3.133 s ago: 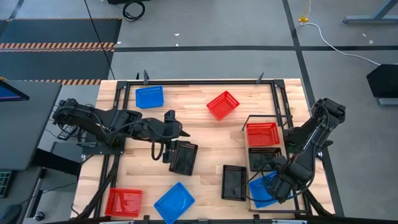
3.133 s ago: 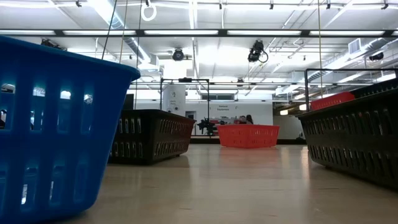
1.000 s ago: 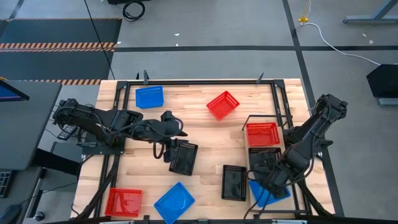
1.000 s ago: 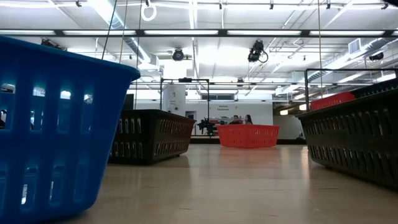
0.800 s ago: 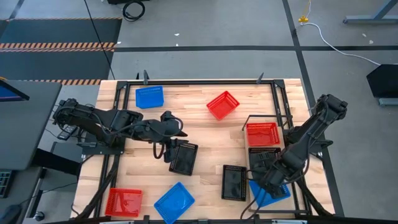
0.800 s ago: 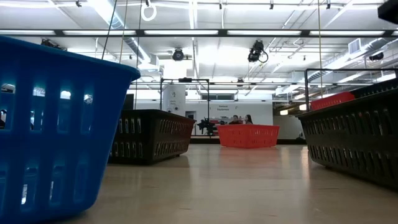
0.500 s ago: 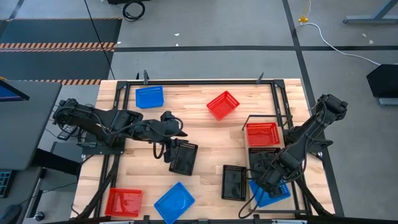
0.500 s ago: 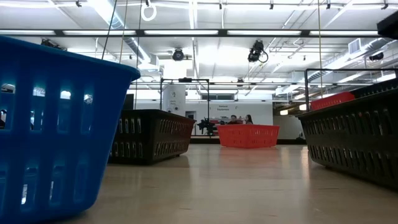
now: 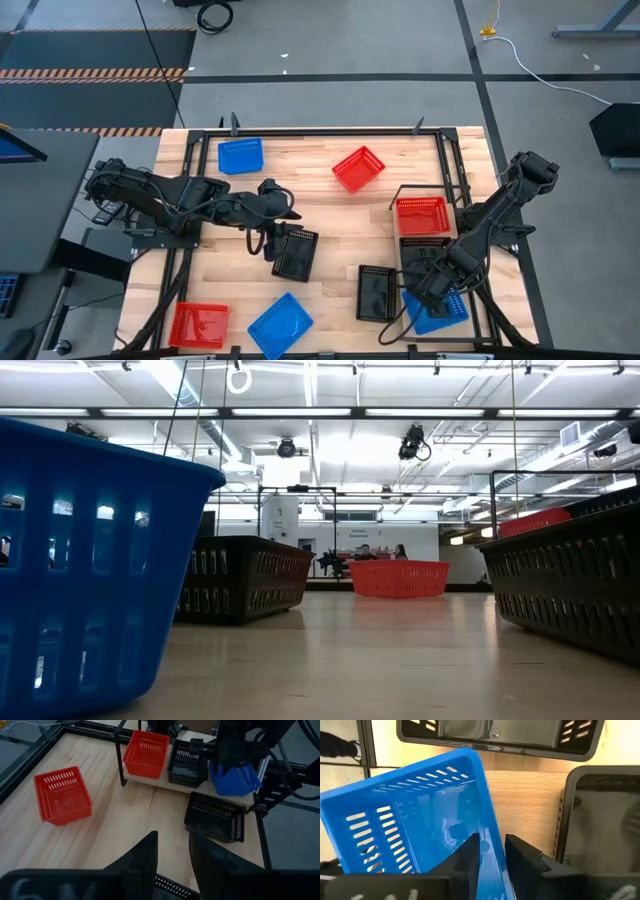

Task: Stack baskets on shelf by color
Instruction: Put the middle blue bin on the shelf

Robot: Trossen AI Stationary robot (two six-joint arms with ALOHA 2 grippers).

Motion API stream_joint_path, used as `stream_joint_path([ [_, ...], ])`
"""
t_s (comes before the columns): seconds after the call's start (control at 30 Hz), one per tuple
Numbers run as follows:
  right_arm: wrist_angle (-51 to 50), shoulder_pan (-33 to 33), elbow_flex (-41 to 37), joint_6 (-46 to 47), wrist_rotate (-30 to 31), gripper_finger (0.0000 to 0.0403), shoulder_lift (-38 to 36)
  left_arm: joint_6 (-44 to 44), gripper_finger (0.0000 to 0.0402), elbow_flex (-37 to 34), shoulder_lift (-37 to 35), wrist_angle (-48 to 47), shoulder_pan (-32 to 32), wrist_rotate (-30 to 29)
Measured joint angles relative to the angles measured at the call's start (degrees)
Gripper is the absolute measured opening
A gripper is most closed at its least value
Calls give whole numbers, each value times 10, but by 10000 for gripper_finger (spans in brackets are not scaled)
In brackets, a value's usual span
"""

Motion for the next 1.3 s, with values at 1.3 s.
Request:
stream_joint_path([
  [1.3,-9,0,47,9,0,90,0,0,117,0,0,-8,-32,-1],
])
